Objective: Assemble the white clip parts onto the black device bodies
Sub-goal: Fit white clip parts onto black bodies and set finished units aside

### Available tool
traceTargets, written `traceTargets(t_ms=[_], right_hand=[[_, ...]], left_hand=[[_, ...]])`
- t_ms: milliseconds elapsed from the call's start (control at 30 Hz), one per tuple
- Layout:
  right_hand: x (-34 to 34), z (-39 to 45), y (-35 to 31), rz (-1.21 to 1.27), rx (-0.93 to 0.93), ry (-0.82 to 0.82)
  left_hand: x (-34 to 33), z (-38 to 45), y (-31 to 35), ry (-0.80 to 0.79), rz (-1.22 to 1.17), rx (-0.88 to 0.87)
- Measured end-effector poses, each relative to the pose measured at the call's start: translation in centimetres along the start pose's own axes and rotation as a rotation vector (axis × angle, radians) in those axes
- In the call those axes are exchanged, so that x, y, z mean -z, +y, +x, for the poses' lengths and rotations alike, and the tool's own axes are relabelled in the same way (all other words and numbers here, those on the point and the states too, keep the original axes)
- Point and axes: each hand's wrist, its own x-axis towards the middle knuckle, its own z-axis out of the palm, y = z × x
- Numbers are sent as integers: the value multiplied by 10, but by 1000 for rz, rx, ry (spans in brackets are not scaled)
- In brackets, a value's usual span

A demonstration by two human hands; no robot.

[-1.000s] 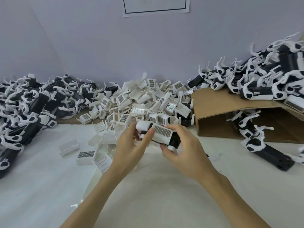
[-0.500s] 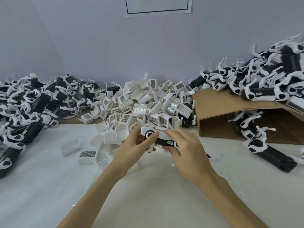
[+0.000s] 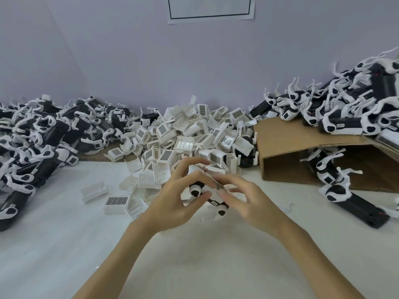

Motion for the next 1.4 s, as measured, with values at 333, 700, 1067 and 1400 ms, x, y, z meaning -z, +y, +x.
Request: traceTargets(t_ms=[333, 700, 1067, 1400], right_hand=[[-4, 1, 5, 7, -85, 80], [-15, 1, -2, -380, 146, 230], [32, 27, -24, -300, 62, 410], [181, 72, -83, 400, -150, 475]], left_hand=[[-9, -3, -5, 10, -23, 165], [-1, 5, 3, 329, -237, 311], [3, 4, -8, 542, -341, 419], [9, 7, -9, 442, -203, 505]])
